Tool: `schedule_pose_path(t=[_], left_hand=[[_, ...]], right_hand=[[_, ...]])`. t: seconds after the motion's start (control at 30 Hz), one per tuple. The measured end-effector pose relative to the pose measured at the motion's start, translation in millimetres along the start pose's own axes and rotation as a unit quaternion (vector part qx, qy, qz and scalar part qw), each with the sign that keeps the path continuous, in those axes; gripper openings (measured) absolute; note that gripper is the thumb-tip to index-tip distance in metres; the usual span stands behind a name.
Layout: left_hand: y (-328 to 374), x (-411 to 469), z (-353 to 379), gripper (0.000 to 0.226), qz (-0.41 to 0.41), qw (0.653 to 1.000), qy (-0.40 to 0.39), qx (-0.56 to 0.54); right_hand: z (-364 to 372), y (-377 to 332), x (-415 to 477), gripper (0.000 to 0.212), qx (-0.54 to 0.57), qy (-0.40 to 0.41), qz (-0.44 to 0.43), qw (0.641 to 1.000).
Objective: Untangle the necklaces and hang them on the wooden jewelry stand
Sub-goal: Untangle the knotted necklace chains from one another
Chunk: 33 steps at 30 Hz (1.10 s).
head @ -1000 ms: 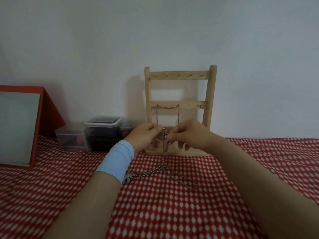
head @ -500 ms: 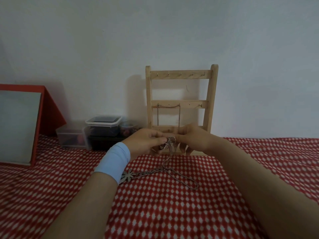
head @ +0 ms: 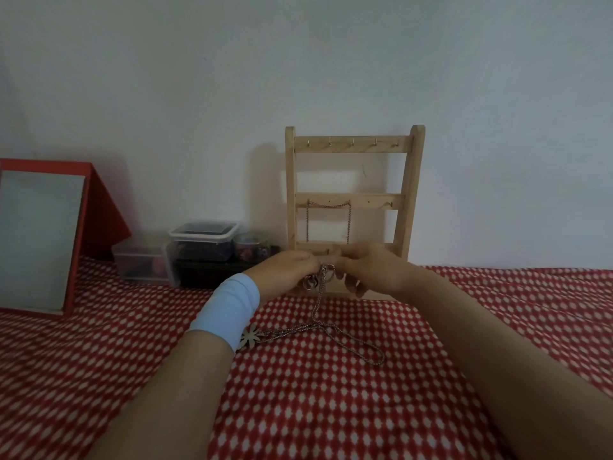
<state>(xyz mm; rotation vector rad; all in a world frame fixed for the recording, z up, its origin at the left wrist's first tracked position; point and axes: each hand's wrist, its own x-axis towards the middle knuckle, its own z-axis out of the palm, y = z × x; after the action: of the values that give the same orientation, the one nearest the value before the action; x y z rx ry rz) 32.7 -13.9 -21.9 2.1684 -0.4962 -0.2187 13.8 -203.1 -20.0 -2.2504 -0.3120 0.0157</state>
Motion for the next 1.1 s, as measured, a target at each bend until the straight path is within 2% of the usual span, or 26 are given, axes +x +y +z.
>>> schedule_pose_path(t=[0.07,0.1,0.2,0.27,0.47,0.73,0.8,0.93,1.0,1.1], left_hand=[[-3.6,1.6,-0.2,0.021,0.002,0.999,0.017,-0.050],[-5.7,2.6,-0.5,0.020,0.000,0.996,0.027,-0.084],[-6.1,3.0,-0.2,0.016,0.000,0.983,0.039,-0.178],[-5.4,3.5,0.0,0.013,0.001,0.979,0.027,-0.202],[-6.8,-1.4,-4.5,0.022,0.016,0.998,0.021,-0.060],[-2.8,-4.3,4.2,0.024,0.064,0.997,0.029,0.042],[-3.1,-3.6,6.2,0.026,0.052,0.998,0.024,0.033],[-1.1,-3.0,5.1,0.016,0.037,0.999,0.000,-0.011],[0.5,-5.0,2.5,0.015,0.045,0.999,-0.008,0.015],[-0.9,-7.8,-1.4,0.017,0.045,0.998,0.019,0.043]], right_hand=[[-3.5,-2.1,-1.0,0.017,0.030,0.055,-0.018,0.998],[-5.0,-3.8,-2.3,0.019,0.051,0.069,-0.022,0.996],[-5.6,-10.4,-5.9,0.034,0.068,0.051,-0.017,0.996],[-1.9,-12.0,-6.7,0.029,0.043,0.040,-0.013,0.998],[-2.9,-8.2,-4.6,0.013,0.069,0.017,0.019,0.997],[-12.7,-7.8,-8.2,0.014,-0.002,-0.078,0.076,0.994],[-13.2,-6.4,-7.6,0.017,0.029,-0.081,0.079,0.993],[-3.1,-6.4,-2.8,0.023,0.177,-0.030,0.082,0.980],[-0.8,-8.1,-2.5,0.030,0.230,-0.008,0.087,0.969],[-7.0,-9.5,-6.6,0.036,0.215,0.002,0.096,0.972]])
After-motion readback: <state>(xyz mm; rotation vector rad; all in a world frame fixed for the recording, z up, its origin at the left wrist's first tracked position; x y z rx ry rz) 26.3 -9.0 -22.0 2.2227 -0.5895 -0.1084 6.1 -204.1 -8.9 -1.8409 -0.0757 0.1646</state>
